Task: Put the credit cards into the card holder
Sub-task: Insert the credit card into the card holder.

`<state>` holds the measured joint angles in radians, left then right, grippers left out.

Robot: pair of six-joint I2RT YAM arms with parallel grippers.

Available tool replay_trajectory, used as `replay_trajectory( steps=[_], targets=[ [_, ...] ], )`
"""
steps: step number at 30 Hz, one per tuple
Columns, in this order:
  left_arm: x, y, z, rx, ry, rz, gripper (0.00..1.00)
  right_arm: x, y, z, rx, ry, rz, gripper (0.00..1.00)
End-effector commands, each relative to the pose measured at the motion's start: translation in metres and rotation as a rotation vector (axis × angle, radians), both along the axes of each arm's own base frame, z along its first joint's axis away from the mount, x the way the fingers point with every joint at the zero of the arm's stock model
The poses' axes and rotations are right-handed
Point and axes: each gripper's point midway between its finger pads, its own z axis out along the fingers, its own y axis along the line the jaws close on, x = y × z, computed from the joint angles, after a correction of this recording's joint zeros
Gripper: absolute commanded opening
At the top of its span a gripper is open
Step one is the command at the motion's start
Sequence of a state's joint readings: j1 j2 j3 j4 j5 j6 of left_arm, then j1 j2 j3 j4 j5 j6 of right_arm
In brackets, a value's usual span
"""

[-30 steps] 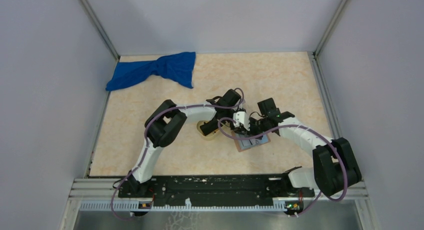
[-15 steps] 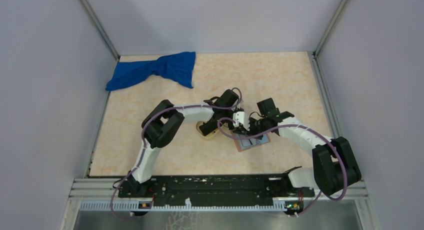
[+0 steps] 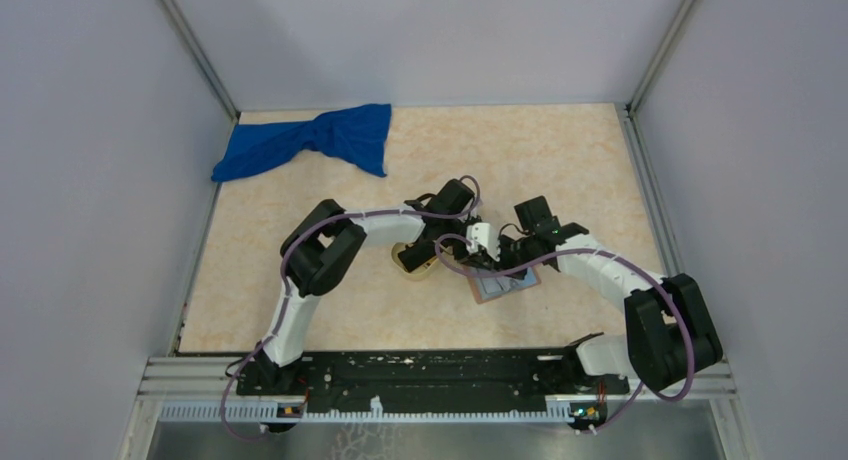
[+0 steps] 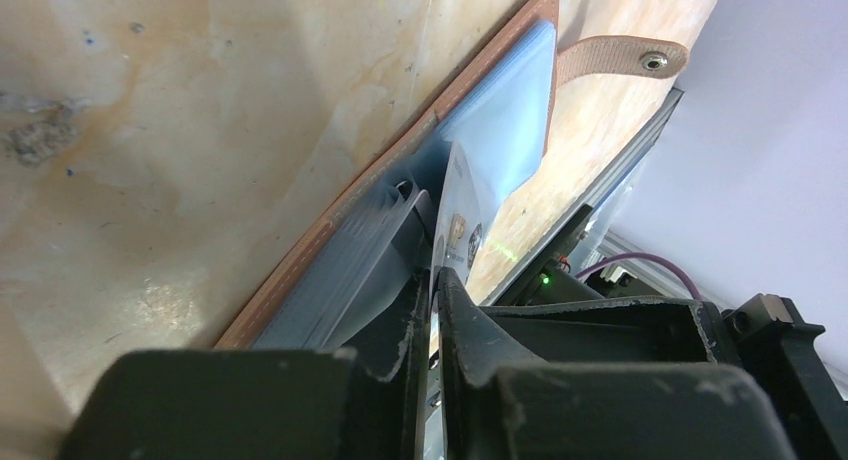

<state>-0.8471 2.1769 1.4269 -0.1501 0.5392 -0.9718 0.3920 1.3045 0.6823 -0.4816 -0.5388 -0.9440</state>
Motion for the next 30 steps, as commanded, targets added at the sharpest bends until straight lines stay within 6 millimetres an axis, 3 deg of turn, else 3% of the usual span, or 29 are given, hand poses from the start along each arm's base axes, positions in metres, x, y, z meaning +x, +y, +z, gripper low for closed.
replay_trajectory(
  steps=[1, 6, 9, 13, 15, 18, 22, 30],
  targets=[
    [-0.017, 0.042, -0.064, 0.234, 0.087, 0.013, 0.1, 0.016, 0.012, 0.029, 0.091, -0.05, -0.004, 0.16],
    [-0.02, 0.041, -0.067, 0.233, 0.102, 0.0, 0.09, 0.027, -0.004, 0.064, 0.242, -0.057, -0.099, 0.27],
    [-0.022, 0.042, -0.067, 0.235, 0.114, -0.01, 0.08, 0.043, -0.024, 0.07, 0.271, -0.086, -0.214, 0.27],
    [-0.026, 0.042, -0.066, 0.228, 0.129, -0.024, 0.08, 0.069, -0.05, 0.052, 0.197, -0.128, -0.412, 0.27],
    [-0.028, 0.041, -0.064, 0.217, 0.135, -0.034, 0.07, 0.072, -0.057, 0.04, 0.152, -0.1, -0.444, 0.24],
    [-0.03, 0.039, -0.063, 0.206, 0.145, -0.049, 0.07, 0.074, -0.063, 0.023, 0.099, -0.032, -0.479, 0.16],
    [-0.032, 0.038, -0.062, 0.203, 0.152, -0.062, 0.07, 0.071, -0.068, 0.002, 0.043, 0.031, -0.499, 0.14],
    [-0.028, 0.035, -0.063, 0.209, 0.147, -0.071, 0.07, 0.066, -0.066, -0.011, -0.011, 0.065, -0.484, 0.13]
  ],
)
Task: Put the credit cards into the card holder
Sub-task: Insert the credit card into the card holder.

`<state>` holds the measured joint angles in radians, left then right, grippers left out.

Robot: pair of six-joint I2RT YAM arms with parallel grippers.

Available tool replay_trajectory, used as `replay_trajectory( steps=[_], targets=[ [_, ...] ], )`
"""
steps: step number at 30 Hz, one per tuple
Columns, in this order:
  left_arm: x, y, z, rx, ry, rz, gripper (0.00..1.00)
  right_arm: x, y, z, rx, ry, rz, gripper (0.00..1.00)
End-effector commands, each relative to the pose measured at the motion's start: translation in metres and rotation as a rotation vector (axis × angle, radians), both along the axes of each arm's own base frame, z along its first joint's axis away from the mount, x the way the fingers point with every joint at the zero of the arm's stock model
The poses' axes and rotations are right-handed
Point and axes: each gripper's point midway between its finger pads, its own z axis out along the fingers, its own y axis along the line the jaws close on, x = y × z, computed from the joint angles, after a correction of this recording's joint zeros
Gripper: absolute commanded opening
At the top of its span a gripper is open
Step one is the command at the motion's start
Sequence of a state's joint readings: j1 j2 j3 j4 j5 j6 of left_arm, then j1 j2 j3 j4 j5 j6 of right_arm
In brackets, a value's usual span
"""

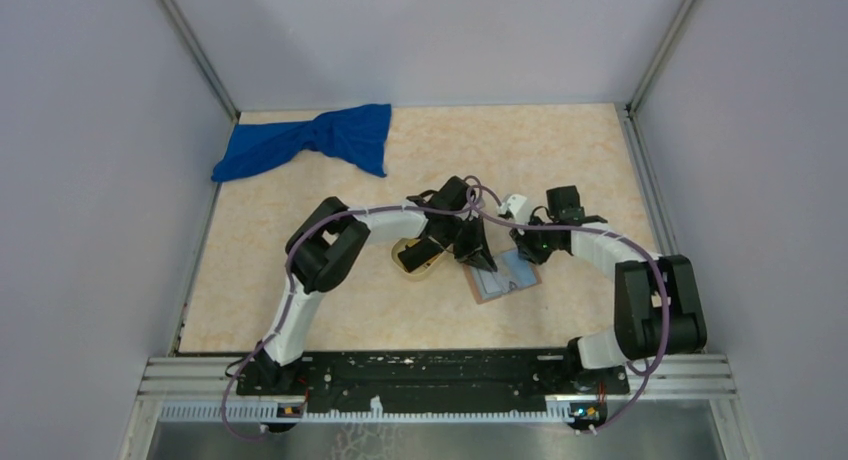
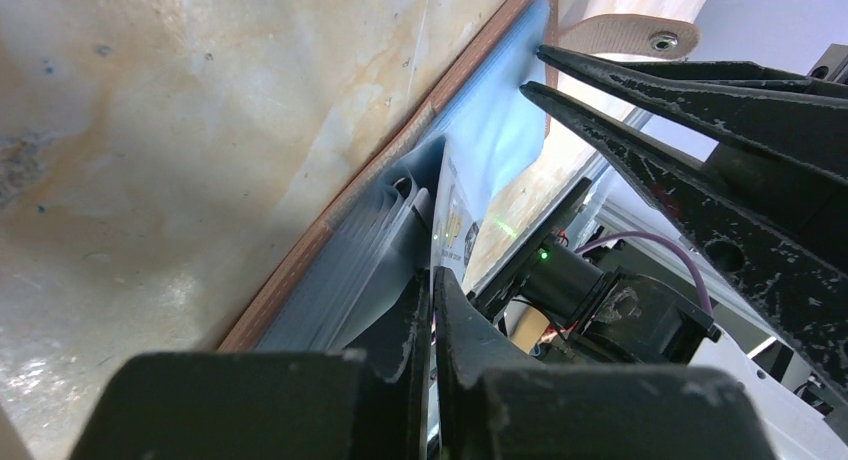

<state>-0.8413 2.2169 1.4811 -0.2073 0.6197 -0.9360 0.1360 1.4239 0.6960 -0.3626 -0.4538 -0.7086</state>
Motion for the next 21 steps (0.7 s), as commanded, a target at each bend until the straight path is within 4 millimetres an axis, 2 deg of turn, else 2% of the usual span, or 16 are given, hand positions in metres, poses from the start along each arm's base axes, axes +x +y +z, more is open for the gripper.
replay_trajectory(
  steps=[1, 14, 18, 21],
  targets=[
    [-0.021, 0.035, -0.062, 0.226, 0.09, -0.014, 0.07, 0.015, 0.003, 0.01, -0.012, -0.031, -0.006, 0.13],
    [-0.014, 0.026, -0.071, 0.232, 0.083, -0.015, 0.07, 0.014, 0.006, 0.013, 0.002, -0.036, 0.002, 0.13],
    [-0.013, 0.026, -0.073, 0.237, 0.08, -0.012, 0.09, 0.015, 0.01, 0.022, 0.024, -0.06, 0.011, 0.13],
    [-0.012, 0.027, -0.074, 0.243, 0.075, -0.009, 0.1, 0.012, 0.02, 0.038, 0.074, -0.09, 0.075, 0.15]
  ],
)
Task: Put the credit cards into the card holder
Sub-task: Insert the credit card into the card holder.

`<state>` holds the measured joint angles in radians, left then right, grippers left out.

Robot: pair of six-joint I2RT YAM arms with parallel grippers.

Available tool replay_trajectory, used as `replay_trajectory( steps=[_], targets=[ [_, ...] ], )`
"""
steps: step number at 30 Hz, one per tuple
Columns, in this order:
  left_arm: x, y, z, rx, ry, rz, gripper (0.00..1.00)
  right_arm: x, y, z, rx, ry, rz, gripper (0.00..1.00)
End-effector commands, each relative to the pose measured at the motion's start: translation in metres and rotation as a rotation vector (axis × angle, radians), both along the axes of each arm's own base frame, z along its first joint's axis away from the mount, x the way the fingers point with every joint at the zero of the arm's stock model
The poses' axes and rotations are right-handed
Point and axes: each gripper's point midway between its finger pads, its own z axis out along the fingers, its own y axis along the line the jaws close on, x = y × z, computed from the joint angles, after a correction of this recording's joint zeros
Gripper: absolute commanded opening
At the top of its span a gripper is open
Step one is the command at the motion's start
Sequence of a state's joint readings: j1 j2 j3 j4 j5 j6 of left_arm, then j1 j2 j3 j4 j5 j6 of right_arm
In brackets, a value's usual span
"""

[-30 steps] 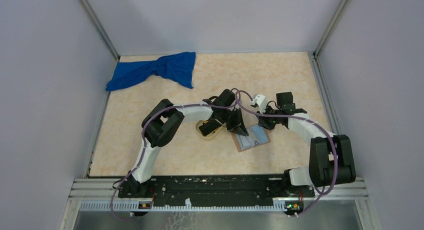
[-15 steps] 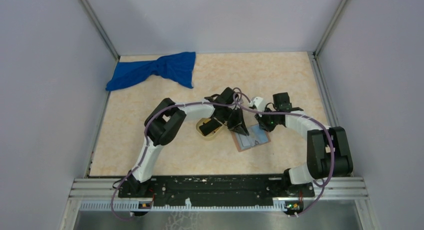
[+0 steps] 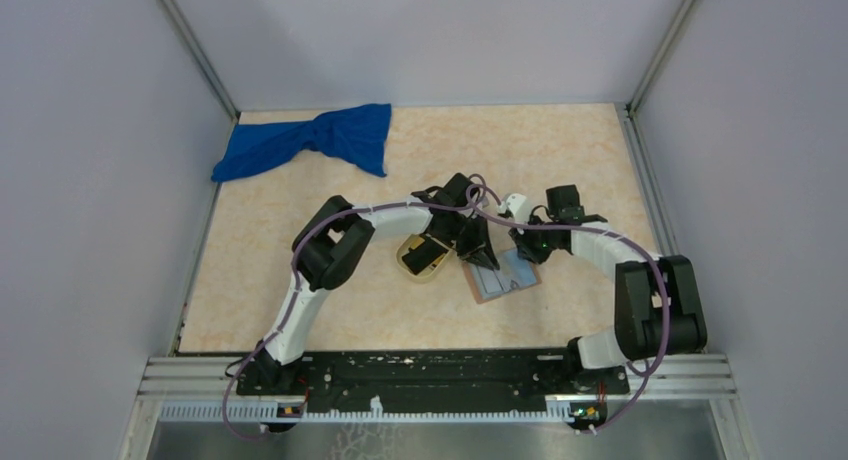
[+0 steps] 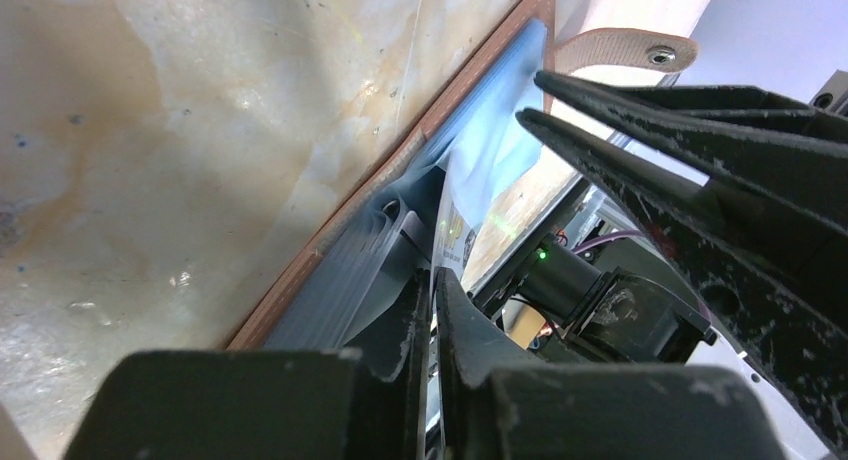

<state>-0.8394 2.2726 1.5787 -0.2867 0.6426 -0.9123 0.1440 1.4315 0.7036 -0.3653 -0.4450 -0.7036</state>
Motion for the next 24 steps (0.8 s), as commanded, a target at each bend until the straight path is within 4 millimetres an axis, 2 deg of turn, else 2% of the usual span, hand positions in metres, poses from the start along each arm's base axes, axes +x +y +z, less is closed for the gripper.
replay_trajectory(
  steps=[1, 6, 9, 17, 24],
  targets=[
    [-0.016, 0.034, -0.073, 0.233, 0.051, 0.016, 0.11, 0.005, 0.024, 0.046, 0.105, -0.095, 0.123, 0.15],
    [-0.015, 0.032, -0.073, 0.229, 0.048, 0.014, 0.13, -0.052, 0.06, 0.087, 0.287, -0.138, 0.523, 0.13],
    [-0.015, 0.032, -0.073, 0.227, 0.048, 0.012, 0.14, -0.073, 0.07, 0.09, 0.317, -0.198, 0.664, 0.12],
    [-0.015, 0.033, -0.072, 0.228, 0.044, 0.008, 0.17, -0.069, 0.094, 0.065, 0.18, -0.282, 0.69, 0.03],
    [-0.015, 0.032, -0.071, 0.224, 0.04, 0.007, 0.17, -0.057, 0.089, 0.039, 0.038, -0.252, 0.659, 0.0]
  ],
)
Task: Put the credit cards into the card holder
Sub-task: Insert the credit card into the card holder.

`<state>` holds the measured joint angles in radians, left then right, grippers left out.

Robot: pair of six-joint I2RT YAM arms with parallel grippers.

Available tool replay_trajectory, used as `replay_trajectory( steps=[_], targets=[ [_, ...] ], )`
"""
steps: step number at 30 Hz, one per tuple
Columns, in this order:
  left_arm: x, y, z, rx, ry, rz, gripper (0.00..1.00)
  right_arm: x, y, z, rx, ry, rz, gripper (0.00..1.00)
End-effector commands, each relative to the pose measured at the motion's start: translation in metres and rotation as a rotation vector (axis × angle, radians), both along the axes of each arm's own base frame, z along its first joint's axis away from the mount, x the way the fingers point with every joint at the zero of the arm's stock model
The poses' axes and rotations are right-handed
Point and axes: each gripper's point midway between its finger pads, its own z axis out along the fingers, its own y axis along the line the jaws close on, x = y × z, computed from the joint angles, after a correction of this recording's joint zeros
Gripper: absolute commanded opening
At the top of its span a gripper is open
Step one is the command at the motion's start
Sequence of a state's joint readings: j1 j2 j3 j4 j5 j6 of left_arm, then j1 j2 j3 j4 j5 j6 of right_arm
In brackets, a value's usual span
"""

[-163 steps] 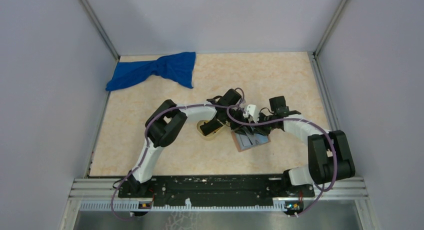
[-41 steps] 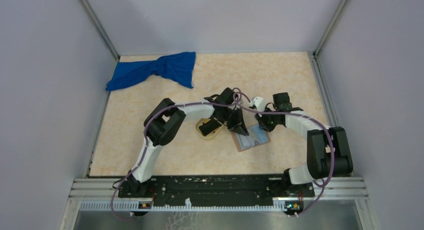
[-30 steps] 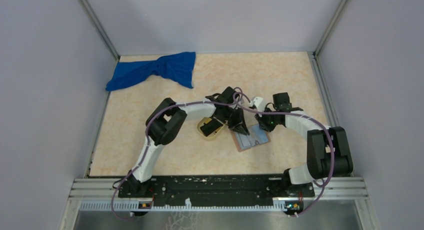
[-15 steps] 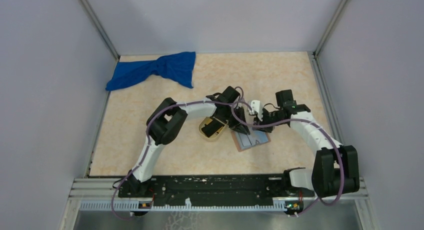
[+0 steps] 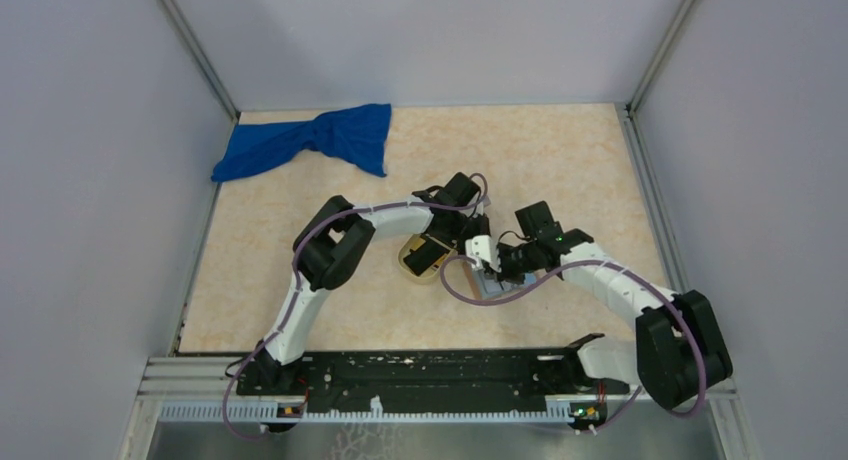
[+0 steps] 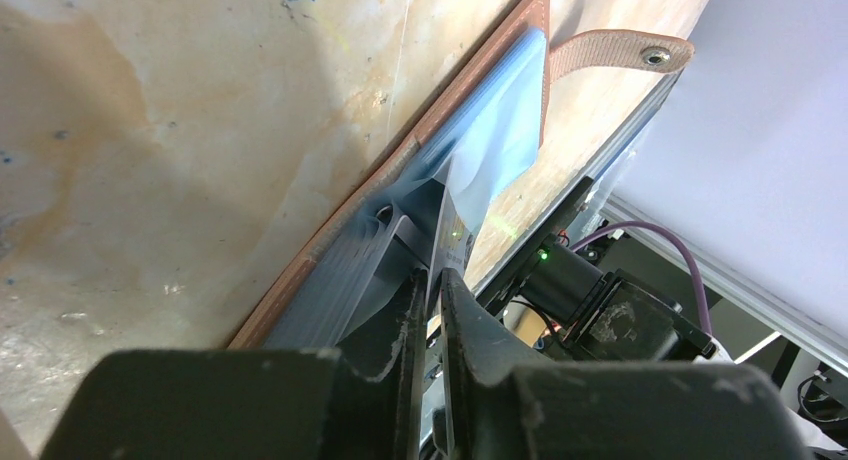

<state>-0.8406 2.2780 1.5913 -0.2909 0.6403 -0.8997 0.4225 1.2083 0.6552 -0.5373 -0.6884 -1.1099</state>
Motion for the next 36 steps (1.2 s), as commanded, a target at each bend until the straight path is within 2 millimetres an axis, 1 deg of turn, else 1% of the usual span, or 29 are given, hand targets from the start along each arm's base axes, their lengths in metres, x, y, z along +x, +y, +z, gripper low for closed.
replay_trajectory(
  steps=[1, 11, 23, 36],
  targets=[
    [-0.016, 0.034, -0.071, 0.227, 0.052, 0.016, 0.17, 0.023, -0.001, -0.006, -0.069, -0.078, -0.048, 0.0],
    [-0.017, 0.035, -0.07, 0.224, 0.049, 0.016, 0.19, 0.027, -0.014, -0.021, -0.184, -0.062, -0.069, 0.0],
    [-0.017, 0.036, -0.07, 0.229, 0.043, 0.012, 0.24, 0.042, -0.036, -0.028, -0.34, -0.035, -0.163, 0.0],
    [-0.014, 0.036, -0.068, 0.232, 0.03, 0.014, 0.27, 0.049, -0.057, -0.033, -0.455, -0.027, -0.23, 0.0]
  ],
)
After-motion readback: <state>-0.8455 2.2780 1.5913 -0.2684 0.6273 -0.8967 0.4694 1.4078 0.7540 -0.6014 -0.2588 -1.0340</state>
